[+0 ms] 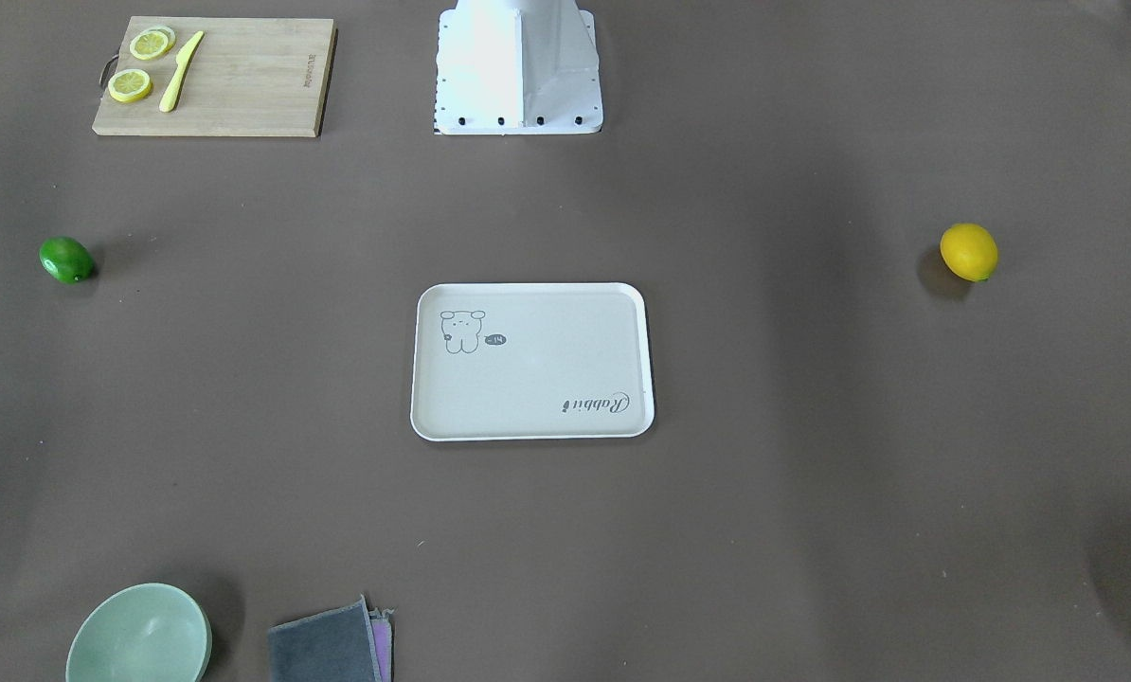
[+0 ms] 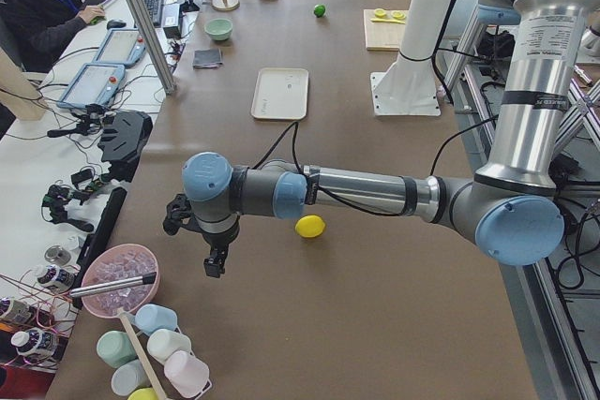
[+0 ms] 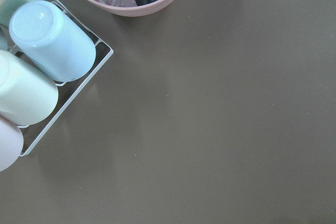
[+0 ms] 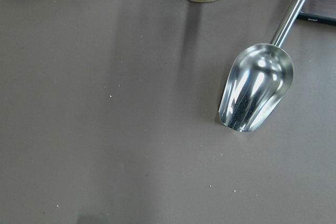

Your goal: Place all lemons on tray

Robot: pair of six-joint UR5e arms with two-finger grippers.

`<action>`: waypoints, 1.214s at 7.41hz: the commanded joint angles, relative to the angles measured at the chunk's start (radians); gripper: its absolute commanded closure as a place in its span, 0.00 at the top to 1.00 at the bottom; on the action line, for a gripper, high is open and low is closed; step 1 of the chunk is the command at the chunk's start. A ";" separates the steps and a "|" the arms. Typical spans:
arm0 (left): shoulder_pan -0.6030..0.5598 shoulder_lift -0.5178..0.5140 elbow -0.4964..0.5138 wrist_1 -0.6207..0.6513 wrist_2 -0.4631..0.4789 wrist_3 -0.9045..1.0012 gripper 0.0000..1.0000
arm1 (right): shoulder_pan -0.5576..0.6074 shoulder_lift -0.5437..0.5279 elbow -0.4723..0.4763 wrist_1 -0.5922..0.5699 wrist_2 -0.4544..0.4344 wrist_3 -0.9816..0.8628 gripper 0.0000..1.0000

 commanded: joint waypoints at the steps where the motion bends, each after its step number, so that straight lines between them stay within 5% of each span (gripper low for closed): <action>1: -0.004 0.002 -0.012 0.026 0.000 0.005 0.98 | 0.006 -0.016 0.011 0.007 0.009 0.001 1.00; 4: -0.007 0.002 0.000 0.036 -0.001 -0.006 0.98 | -0.006 -0.005 -0.047 0.007 0.011 0.012 1.00; 9: -0.011 0.054 -0.021 0.017 -0.011 -0.003 0.98 | -0.004 -0.006 -0.017 0.007 0.023 0.016 1.00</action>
